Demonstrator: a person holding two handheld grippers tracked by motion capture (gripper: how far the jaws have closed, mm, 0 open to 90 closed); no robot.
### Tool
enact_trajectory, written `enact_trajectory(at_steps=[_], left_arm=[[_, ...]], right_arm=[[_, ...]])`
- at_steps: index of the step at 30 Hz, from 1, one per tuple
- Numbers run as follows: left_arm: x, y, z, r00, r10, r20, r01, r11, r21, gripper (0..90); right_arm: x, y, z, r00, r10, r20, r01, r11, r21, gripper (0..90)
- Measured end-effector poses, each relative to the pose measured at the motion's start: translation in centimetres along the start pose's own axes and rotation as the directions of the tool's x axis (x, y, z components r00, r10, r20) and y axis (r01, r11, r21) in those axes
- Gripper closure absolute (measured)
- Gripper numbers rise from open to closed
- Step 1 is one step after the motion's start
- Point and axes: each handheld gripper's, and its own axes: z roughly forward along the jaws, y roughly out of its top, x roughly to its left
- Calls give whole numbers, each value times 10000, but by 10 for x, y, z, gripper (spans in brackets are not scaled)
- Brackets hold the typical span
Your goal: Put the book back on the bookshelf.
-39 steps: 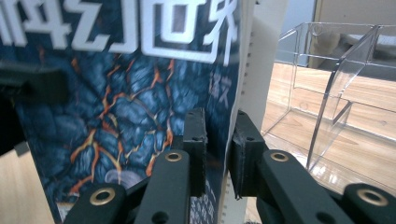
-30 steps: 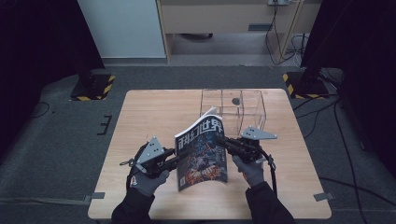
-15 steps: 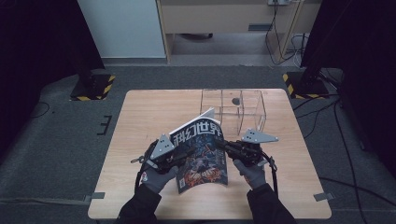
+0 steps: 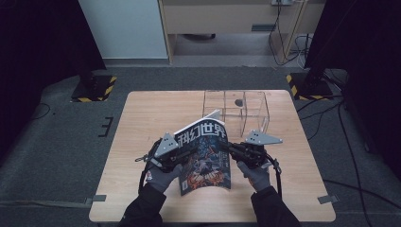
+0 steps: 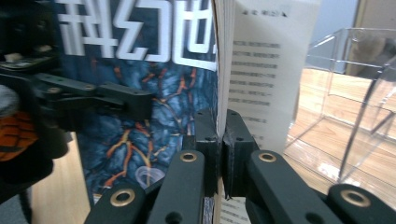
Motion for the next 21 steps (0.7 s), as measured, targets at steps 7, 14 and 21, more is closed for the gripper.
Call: enact_trajectory(at_steps=[7, 14, 21], left_arm=[[-2, -2, -6, 9996, 50, 286, -47, 9999, -108, 783], [-3, -1, -1, 9996, -115, 241, 125, 9991, -404, 745], [-5, 2, -3, 9992, -246, 309, 257, 9990, -355, 805]], right_arm=[[0, 0, 1, 10000, 65, 65, -65, 10000, 2, 868], [1, 0, -1, 9996, 13, -266, -14, 10000, -66, 869], [-1, 0, -1, 10000, 78, 22, -78, 10000, -9, 860]])
